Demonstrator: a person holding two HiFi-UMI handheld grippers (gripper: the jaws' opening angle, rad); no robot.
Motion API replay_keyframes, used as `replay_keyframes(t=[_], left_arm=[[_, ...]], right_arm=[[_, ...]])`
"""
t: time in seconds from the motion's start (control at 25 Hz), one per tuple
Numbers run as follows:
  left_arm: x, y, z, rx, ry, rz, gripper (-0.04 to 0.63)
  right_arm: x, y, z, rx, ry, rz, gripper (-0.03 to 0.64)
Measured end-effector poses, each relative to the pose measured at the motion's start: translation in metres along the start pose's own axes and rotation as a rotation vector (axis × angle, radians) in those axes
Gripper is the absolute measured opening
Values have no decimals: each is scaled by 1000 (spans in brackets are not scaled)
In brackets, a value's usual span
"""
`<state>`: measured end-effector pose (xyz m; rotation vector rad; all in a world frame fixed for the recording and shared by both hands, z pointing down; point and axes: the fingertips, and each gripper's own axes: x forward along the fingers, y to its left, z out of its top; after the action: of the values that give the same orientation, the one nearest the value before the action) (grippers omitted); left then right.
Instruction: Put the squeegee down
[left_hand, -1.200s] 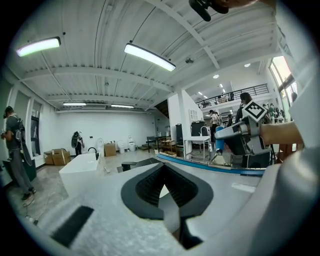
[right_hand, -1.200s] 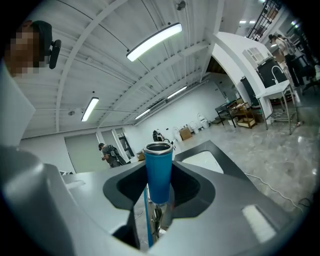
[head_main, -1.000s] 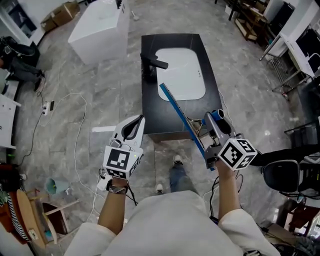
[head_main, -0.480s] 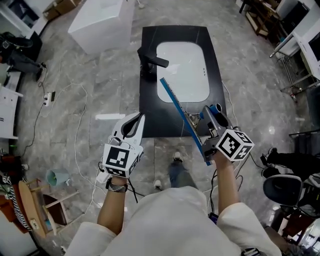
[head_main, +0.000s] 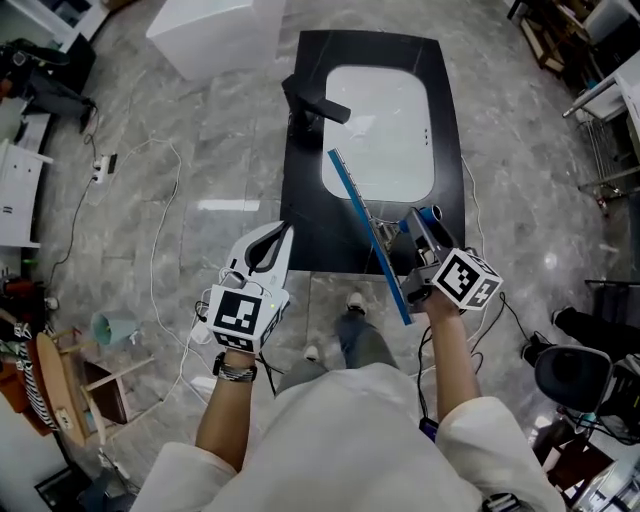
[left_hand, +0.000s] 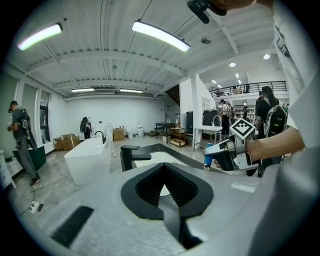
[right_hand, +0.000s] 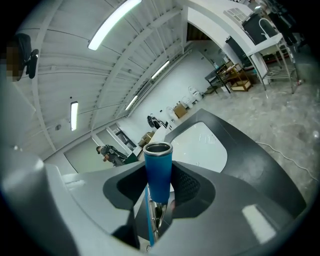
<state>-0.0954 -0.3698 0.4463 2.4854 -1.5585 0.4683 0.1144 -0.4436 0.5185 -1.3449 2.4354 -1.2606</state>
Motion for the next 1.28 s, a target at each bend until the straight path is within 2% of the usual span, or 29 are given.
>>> replay_keyframes(t=[0.52,0.88,1.28], left_arm=[[14,-6,-15,-21,32,47,-2],[21,-4,-26,-34,54,54,-2],[23,-7,-32,-41,65,44,-2]], right_arm=[[27,-40,-27,22,84,21,144],[36,-64,-42,80,101,-3,144],[34,-80,-59,68,134,-48,146]])
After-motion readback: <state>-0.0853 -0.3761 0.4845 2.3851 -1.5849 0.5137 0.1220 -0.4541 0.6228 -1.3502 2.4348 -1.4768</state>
